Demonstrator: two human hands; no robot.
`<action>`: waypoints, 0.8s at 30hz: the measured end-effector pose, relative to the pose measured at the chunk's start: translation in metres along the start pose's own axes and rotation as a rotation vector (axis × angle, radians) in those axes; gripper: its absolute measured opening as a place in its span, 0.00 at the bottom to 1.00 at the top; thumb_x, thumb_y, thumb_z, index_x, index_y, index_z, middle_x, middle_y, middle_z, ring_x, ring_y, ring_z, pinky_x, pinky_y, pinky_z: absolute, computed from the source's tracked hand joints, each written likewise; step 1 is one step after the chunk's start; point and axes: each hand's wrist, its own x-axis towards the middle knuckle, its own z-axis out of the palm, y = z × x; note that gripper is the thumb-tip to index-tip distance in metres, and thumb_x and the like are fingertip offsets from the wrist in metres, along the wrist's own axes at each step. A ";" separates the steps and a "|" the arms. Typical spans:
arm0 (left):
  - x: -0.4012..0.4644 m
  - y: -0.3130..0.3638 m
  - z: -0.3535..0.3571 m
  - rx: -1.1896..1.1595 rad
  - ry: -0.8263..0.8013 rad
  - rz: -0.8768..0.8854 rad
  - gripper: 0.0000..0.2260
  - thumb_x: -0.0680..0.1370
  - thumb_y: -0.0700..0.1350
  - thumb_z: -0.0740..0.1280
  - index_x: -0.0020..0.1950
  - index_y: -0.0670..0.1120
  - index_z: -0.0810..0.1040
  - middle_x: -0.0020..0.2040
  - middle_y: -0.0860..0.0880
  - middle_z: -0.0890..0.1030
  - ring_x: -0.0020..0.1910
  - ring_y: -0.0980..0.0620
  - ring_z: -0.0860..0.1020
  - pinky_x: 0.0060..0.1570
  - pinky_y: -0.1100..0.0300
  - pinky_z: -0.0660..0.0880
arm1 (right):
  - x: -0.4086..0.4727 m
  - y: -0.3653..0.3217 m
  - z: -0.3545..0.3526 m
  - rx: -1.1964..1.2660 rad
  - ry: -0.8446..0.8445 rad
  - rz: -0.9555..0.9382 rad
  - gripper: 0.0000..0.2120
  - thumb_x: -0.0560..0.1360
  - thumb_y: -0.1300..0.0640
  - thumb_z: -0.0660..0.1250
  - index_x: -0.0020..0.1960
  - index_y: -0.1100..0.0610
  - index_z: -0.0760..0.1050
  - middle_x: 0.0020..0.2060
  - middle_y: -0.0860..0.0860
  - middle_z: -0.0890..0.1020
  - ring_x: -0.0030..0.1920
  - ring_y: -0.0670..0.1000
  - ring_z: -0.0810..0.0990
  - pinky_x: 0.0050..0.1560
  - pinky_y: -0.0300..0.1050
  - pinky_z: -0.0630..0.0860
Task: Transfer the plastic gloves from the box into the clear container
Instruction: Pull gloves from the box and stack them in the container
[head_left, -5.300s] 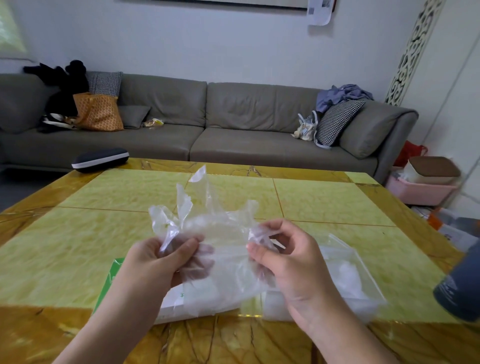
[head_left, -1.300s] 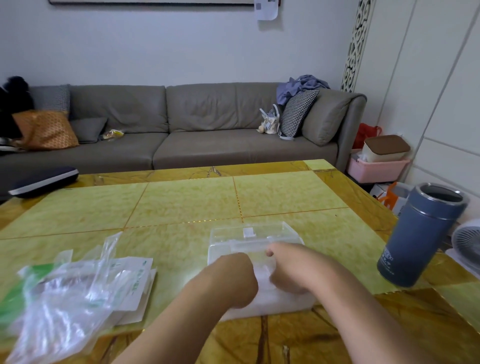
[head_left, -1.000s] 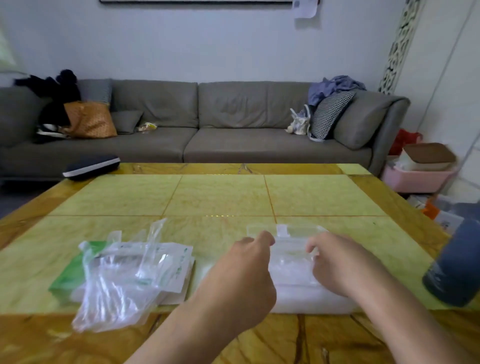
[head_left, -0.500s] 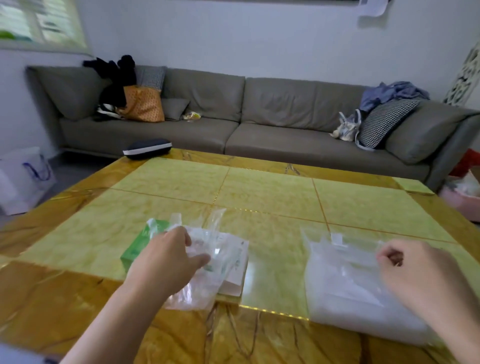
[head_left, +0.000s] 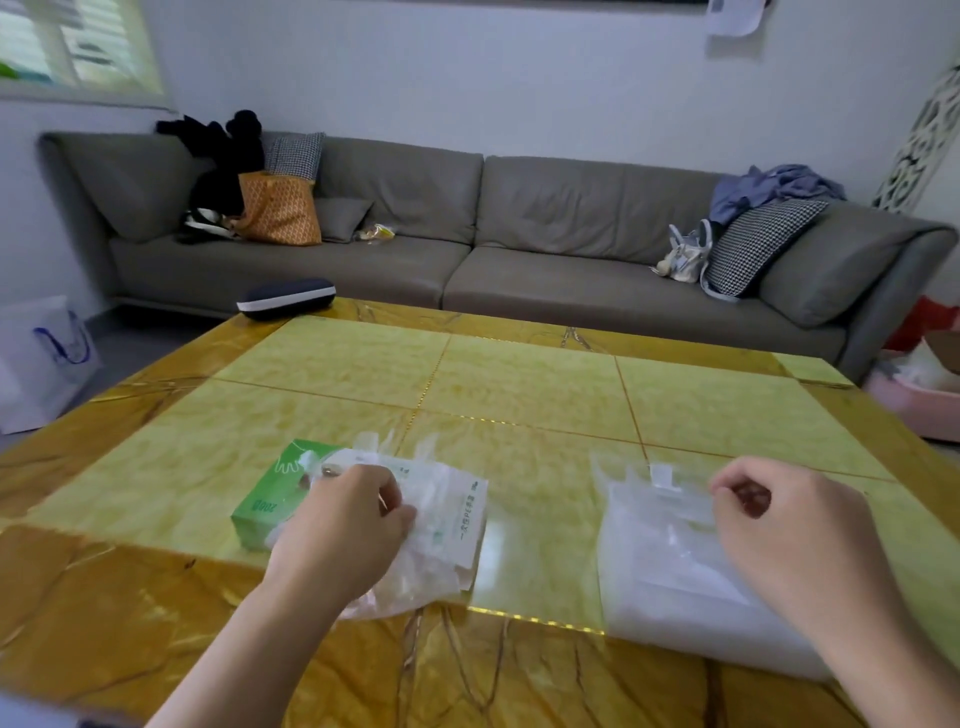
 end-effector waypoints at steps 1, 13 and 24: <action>-0.001 0.003 -0.003 -0.091 0.028 -0.004 0.10 0.79 0.53 0.71 0.39 0.53 0.79 0.34 0.53 0.82 0.32 0.55 0.80 0.32 0.57 0.78 | 0.000 0.000 -0.001 0.007 0.033 -0.034 0.14 0.73 0.66 0.72 0.37 0.48 0.80 0.33 0.40 0.81 0.36 0.43 0.80 0.35 0.44 0.76; -0.073 0.123 -0.001 -0.855 0.227 0.084 0.14 0.77 0.53 0.72 0.41 0.44 0.77 0.30 0.49 0.83 0.25 0.51 0.81 0.28 0.63 0.74 | -0.042 -0.078 -0.014 0.984 -0.574 0.103 0.20 0.77 0.41 0.73 0.53 0.60 0.83 0.44 0.53 0.87 0.46 0.49 0.86 0.49 0.43 0.80; -0.082 0.208 0.035 -0.096 0.042 0.743 0.08 0.82 0.50 0.64 0.60 0.60 0.74 0.55 0.63 0.74 0.52 0.61 0.74 0.47 0.68 0.71 | 0.021 0.042 -0.043 0.731 -0.327 0.454 0.14 0.82 0.63 0.65 0.41 0.66 0.82 0.32 0.60 0.83 0.29 0.54 0.81 0.30 0.46 0.78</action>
